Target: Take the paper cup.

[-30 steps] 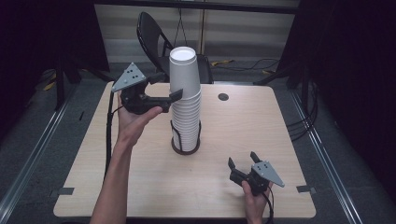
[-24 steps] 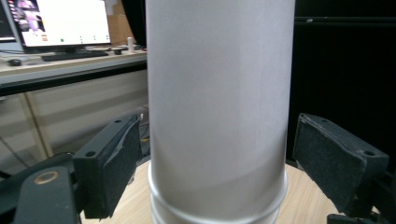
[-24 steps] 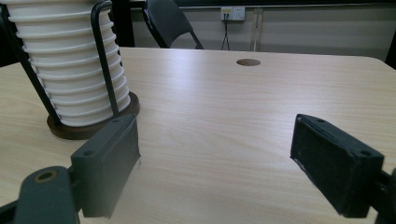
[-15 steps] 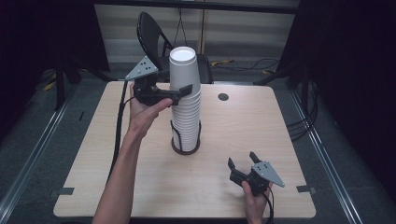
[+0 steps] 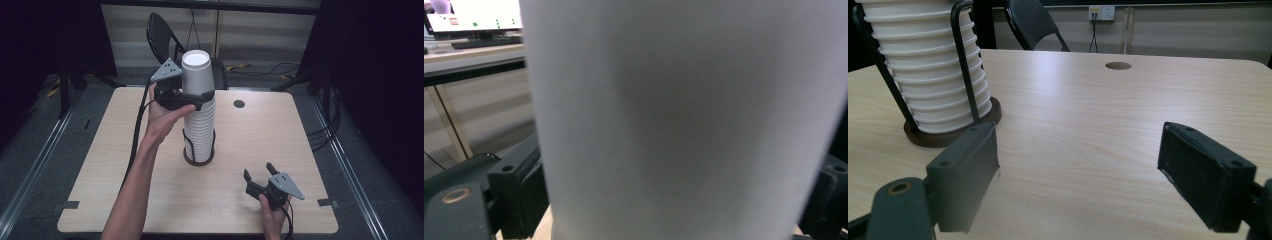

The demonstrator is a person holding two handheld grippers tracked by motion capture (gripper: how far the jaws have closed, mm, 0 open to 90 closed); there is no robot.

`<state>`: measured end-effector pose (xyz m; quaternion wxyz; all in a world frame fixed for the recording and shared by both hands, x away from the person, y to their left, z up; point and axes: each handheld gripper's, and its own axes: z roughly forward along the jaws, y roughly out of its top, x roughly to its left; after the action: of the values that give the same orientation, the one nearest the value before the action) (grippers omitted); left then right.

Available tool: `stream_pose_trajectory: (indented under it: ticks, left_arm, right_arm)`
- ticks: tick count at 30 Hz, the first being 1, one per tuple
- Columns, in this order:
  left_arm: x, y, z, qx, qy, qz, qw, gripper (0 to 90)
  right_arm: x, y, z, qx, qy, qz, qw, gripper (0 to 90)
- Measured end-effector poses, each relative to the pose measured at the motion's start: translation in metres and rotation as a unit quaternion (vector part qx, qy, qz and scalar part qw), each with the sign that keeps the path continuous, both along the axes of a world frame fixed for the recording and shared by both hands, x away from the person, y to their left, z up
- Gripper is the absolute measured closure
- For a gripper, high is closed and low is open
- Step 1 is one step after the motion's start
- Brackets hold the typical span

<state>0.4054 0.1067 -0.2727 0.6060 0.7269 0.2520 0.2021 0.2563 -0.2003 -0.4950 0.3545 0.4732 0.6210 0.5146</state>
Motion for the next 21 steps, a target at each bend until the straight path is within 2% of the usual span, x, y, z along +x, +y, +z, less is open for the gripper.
stream_pose_trajectory:
  ticks: [2, 8, 17, 21]
  left_arm:
    - [0.0018, -0.0014, -0.0018, -0.004, 0.002, -0.003, 1.0000, 9.4]
    - [0.0015, -0.0027, -0.0017, 0.007, -0.006, -0.001, 1.0000, 10.2]
    - [0.0011, -0.0022, 0.0005, 0.012, -0.001, 0.001, 0.9999, 11.4]
    - [0.0016, -0.0020, 0.0000, 0.008, -0.001, -0.002, 1.0000, 11.3]
  right_arm:
    - [0.0000, 0.0000, 0.0000, 0.000, 0.000, 0.000, 1.0000, 15.8]
    - [0.0014, -0.0001, 0.0001, -0.001, 0.006, 0.004, 1.0000, 15.8]
    - [0.0017, -0.0003, 0.0002, 0.000, 0.007, 0.004, 1.0000, 15.8]
    - [0.0017, -0.0003, 0.0002, 0.000, 0.008, 0.004, 1.0000, 15.8]
